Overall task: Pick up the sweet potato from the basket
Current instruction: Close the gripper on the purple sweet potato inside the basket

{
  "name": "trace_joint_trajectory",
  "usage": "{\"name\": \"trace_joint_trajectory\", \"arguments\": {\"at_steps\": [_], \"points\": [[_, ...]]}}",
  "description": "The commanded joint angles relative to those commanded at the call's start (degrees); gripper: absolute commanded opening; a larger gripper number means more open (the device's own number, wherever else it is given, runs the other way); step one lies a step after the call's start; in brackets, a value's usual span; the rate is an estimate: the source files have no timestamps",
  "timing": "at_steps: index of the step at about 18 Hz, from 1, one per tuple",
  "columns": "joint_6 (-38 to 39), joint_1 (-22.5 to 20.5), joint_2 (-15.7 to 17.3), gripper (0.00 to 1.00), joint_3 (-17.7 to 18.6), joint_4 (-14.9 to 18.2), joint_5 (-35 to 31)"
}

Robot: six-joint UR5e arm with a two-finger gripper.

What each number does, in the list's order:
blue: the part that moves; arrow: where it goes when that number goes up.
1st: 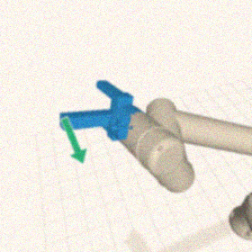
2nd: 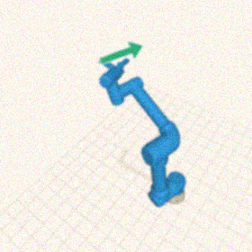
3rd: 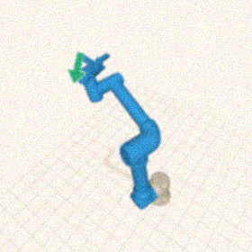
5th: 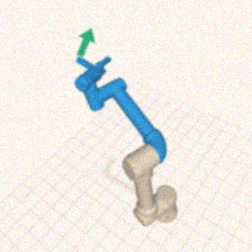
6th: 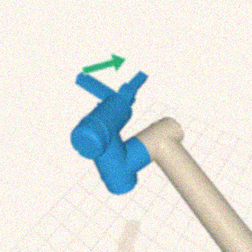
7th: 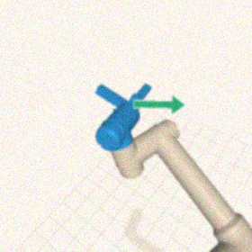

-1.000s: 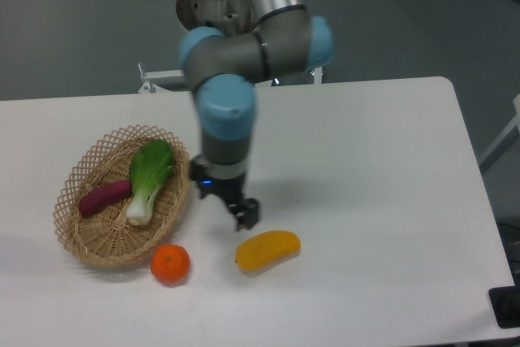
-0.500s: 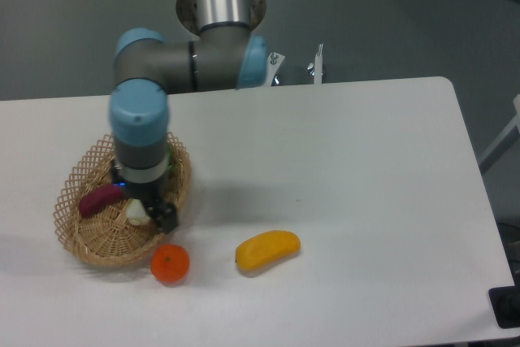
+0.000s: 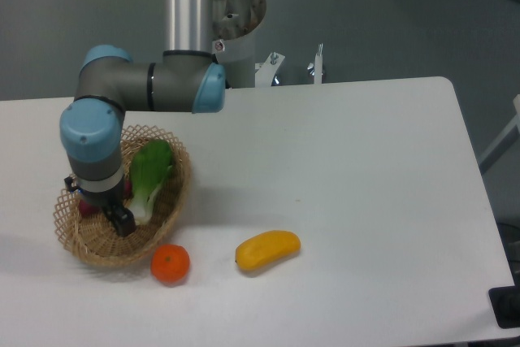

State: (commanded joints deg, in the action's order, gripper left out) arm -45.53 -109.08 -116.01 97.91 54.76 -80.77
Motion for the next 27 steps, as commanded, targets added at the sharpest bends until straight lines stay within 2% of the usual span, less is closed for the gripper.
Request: {"name": "trace_joint_trajectory", "arguments": {"at_steps": [13,14,18,19,22,27], "points": [[1.85,2.29,-2.72,1.00,0.44,-0.44,-0.18],[1.85,2.29,-2.73,0.95,0.44,-0.35,-0.18],[1.85,2.38,-2.81,0.53,0.44,0.17,-0.18],[1.85,2.38,-2.73,0.39,0.35,0.35,-0.18],[1.58,2.38,-2.20,0.13,0.09,0.70,-0.09],[1.23,2.20,-1.06,0.10,-0.61,0.70,0.00]]}}
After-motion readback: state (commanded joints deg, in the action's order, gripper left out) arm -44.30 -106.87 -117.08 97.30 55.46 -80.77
